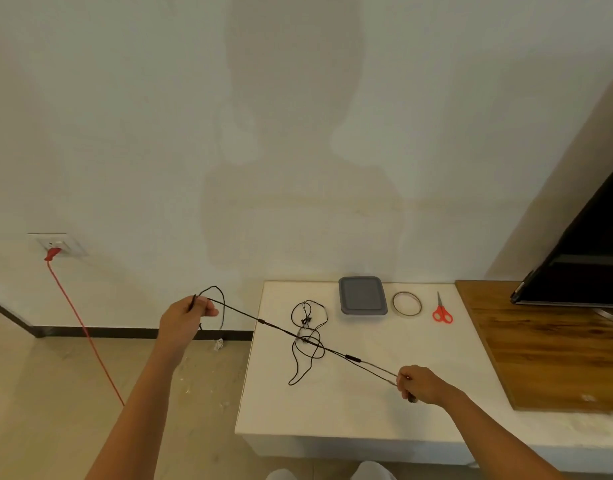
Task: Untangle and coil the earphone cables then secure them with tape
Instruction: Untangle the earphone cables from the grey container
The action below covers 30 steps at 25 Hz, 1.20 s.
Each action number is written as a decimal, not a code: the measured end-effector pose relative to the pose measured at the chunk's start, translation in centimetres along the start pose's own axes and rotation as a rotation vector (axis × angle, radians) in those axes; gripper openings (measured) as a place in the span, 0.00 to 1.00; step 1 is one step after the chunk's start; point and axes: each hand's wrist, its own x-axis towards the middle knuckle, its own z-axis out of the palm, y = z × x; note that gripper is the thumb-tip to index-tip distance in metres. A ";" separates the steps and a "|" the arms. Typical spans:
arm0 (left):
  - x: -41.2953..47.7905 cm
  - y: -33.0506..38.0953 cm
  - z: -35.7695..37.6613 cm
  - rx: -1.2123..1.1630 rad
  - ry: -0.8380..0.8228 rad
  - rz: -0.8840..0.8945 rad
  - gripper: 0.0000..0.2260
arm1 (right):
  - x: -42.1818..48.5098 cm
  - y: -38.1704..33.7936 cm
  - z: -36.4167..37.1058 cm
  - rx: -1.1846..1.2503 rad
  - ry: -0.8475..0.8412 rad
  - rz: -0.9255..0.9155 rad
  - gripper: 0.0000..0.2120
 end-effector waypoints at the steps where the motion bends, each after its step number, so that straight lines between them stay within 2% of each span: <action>1: -0.2 -0.4 0.4 0.028 -0.001 0.007 0.13 | 0.3 0.2 0.2 -0.076 0.013 0.040 0.13; 4: -0.6 -1.6 1.8 0.098 0.003 0.009 0.13 | 1.2 0.5 0.8 -0.391 0.025 0.136 0.15; 6: -0.6 -2.1 2.4 0.110 0.004 -0.015 0.13 | 1.3 0.7 1.3 -0.520 0.056 0.146 0.21; 7: -0.7 -2.3 2.6 0.113 0.001 -0.020 0.12 | 1.3 0.7 1.3 -0.518 0.082 0.148 0.21; 10: -0.8 -2.7 2.7 0.124 -0.010 -0.031 0.12 | 1.4 1.1 1.5 -0.376 0.146 0.124 0.10; 12: -0.8 -3.0 2.6 0.139 -0.004 -0.042 0.13 | 1.9 2.1 1.7 -0.223 0.170 0.099 0.15; 14: -0.8 -3.3 2.5 0.137 0.005 -0.049 0.13 | 1.9 2.6 1.6 -0.170 0.191 0.068 0.17; 18: -0.9 -3.5 2.4 0.131 0.032 -0.040 0.13 | 2.0 3.4 1.9 -0.239 0.169 0.047 0.17; 22: -1.1 -4.2 2.4 0.182 0.021 -0.029 0.13 | 1.9 2.9 2.4 -0.452 0.132 0.053 0.16; 24: -1.2 -4.4 2.4 0.212 0.006 -0.028 0.14 | 1.3 2.0 2.6 -0.590 0.163 0.073 0.08; 28: -1.3 -4.3 2.3 0.212 0.007 -0.046 0.14 | 1.4 2.3 3.3 -0.757 0.336 0.010 0.07; 30: -1.4 -4.3 2.1 0.202 0.004 -0.053 0.14 | 1.1 2.5 3.0 -0.716 0.287 -0.009 0.10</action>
